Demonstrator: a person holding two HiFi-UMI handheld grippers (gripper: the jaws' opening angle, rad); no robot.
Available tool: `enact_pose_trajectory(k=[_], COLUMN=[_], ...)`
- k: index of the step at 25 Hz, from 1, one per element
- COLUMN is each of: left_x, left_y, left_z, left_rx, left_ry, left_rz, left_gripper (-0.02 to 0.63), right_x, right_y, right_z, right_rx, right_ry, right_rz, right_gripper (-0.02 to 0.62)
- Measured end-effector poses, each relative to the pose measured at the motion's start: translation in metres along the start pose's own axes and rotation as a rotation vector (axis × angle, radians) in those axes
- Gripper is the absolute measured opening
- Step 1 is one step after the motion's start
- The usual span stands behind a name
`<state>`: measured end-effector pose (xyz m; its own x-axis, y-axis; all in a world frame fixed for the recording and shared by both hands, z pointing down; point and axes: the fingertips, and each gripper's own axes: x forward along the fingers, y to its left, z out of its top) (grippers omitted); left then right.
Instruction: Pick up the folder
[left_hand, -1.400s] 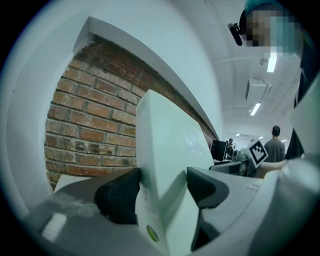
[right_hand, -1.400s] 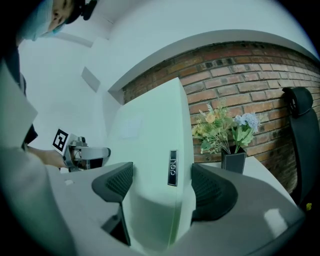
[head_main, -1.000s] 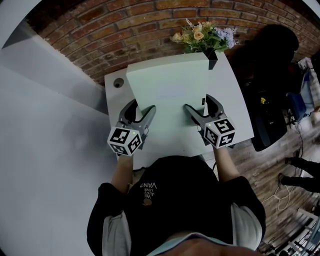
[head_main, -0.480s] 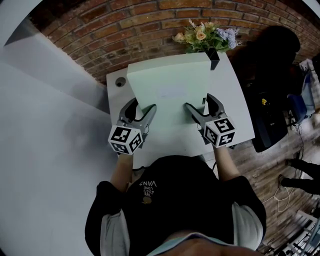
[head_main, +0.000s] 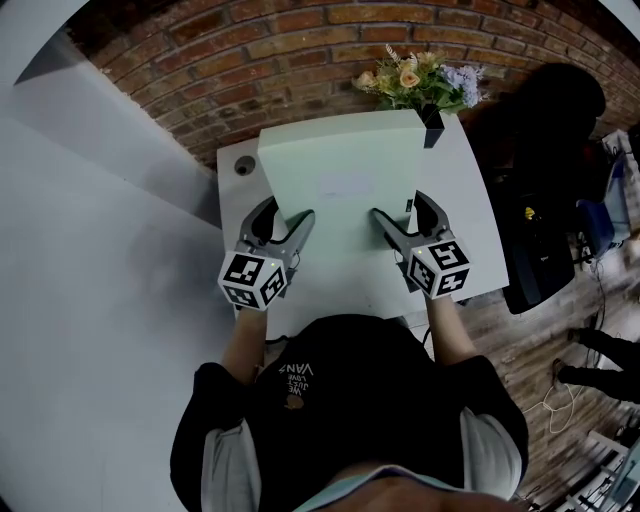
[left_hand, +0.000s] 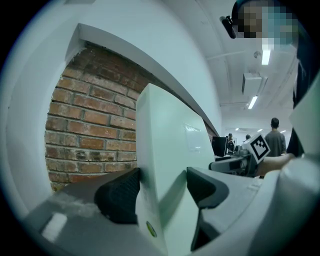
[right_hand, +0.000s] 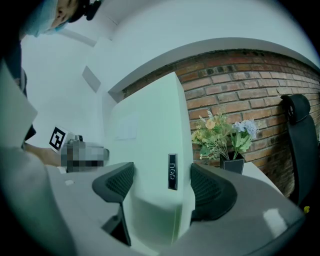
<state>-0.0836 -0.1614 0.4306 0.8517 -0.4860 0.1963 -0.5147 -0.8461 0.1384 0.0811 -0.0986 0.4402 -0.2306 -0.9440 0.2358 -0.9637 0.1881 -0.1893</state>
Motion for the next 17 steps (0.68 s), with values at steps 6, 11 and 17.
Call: enact_pose_trajectory(k=[6, 11, 17], left_x=[0.0006, 0.0008, 0.0002], left_y=[0.0007, 0.0010, 0.0019], left_z=[-0.0006, -0.0016, -0.0042], left_rx=[0.000, -0.002, -0.006], left_ry=[0.001, 0.004, 0.008], left_rz=[0.004, 0.007, 0.007], left_gripper=[0.298, 0.298, 0.298], right_x=[0.0013, 0.0019, 0.0023], right_y=[-0.0007, -0.0008, -0.0002], right_z=[-0.0013, -0.0021, -0.0048], right_rx=[0.004, 0.008, 0.010], right_ry=[0.000, 0.001, 0.003], right_rz=[-0.002, -0.001, -0.003], right_gripper=[0.351, 0.350, 0.350])
